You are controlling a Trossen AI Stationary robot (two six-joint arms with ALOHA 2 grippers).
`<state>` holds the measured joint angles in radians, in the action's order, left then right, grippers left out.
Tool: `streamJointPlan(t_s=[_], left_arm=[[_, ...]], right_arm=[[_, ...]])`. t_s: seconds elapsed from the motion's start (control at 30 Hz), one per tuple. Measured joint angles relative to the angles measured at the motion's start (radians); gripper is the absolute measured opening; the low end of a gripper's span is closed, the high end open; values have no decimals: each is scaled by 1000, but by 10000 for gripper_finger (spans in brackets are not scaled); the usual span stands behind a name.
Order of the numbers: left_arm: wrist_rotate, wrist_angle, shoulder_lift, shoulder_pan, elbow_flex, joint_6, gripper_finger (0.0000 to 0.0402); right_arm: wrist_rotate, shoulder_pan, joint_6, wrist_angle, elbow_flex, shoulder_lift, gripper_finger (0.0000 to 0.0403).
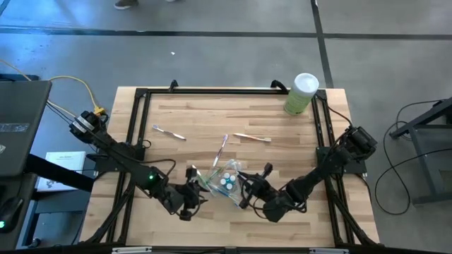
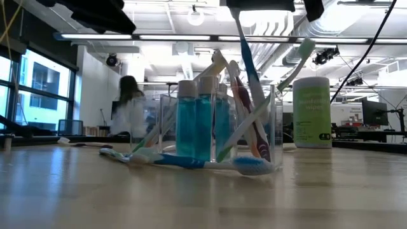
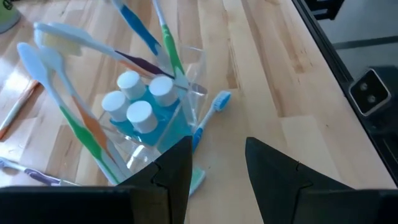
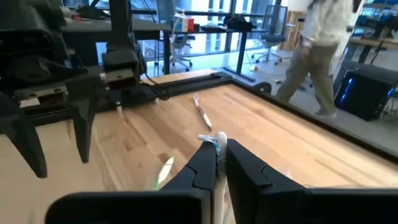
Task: Pick & Place toothbrushing station
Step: Put the blue toothbrush into the transparent organizer, then put the orange toothbrush into the transparent organizer
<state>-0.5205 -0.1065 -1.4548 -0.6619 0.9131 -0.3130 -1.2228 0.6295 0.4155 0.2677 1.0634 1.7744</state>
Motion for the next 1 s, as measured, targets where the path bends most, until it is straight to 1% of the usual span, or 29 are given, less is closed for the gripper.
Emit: streamJointPlan(t_s=[0.17, 0.23, 0.3, 0.37, 0.43, 0.53, 0.67, 0.9, 1.0], left_arm=[[0, -44, 0, -22, 0, -18, 143], [0, -67, 0, -33, 0, -48, 143], [1, -76, 0, -43, -1, -53, 143], [1, -75, 0, -54, -1, -55, 143], [1, -76, 0, -65, -1, -55, 143], [1, -75, 0, -73, -1, -55, 143], [1, -77, 0, -75, -1, -58, 143], [0, -95, 2, -49, -1, -54, 143], [1, -110, 22, -26, -1, -55, 143]], right_arm=[[41, -1, 146, -123, 0, 0, 20], [71, -2, 211, -180, 0, 0, 21], [102, -3, 242, -216, 1, 0, 22], [143, -5, 231, -219, 4, -2, 23], [159, -6, 202, -207, 4, -2, 24], [180, -1, 122, -192, 3, -10, 41], [195, -1, 61, -192, -1, -29, 92], [217, -1, 57, -187, 0, -51, 221], [216, -1, 29, -186, 0, -52, 268]])
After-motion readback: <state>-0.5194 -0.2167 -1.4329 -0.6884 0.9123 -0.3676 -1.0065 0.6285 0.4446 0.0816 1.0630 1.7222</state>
